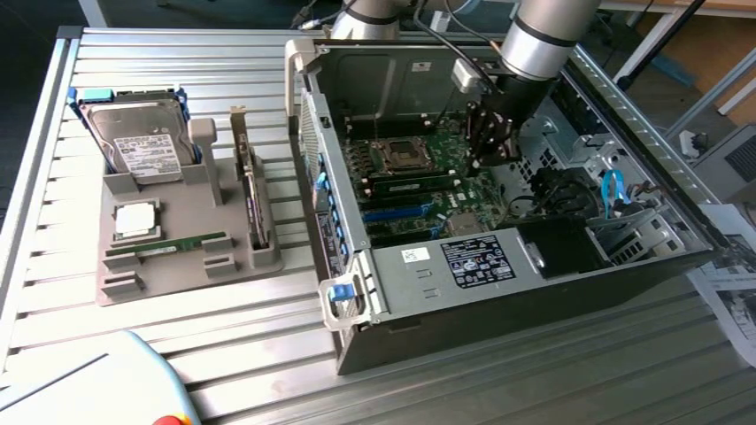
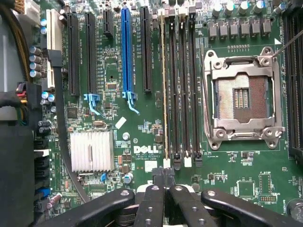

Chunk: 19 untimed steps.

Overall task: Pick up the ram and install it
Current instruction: 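Press down the ram until it locks into place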

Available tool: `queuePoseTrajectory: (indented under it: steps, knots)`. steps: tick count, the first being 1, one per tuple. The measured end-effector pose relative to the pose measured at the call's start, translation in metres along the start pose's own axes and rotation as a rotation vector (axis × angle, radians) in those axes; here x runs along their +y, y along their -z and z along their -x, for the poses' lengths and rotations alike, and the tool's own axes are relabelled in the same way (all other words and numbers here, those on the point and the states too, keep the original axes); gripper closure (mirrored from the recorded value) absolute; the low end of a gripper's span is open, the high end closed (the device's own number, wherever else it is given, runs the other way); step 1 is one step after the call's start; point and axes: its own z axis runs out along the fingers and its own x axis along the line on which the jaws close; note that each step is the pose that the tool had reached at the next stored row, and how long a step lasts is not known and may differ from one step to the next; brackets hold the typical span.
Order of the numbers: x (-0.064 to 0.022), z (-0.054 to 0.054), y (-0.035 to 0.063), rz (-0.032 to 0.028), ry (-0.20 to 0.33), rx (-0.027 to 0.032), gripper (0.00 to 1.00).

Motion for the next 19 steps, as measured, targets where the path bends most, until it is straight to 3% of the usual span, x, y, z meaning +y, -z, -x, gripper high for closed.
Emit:
queuePoseTrajectory:
  steps: [2, 4, 5, 6, 10, 14, 19]
  knots:
    - [0.0001, 0.0, -0.0001, -0.0197, -0.002, -0.0008, 0.89]
    - [0.0006, 0.0, -0.0004, -0.0744, -0.009, -0.0036, 0.89]
    - [0.0007, 0.0, -0.0006, -0.0966, -0.011, -0.0048, 0.89]
    - [0.0007, 0.0, -0.0007, -0.1017, -0.012, -0.0052, 0.89]
    - [0.0037, 0.0, -0.0009, -0.1019, -0.011, -0.0051, 0.89]
    - [0.0334, -0.001, -0.0033, -0.1017, -0.012, -0.0051, 0.89]
    - [0.0348, -0.001, -0.004, -0.1018, -0.011, -0.0053, 0.89]
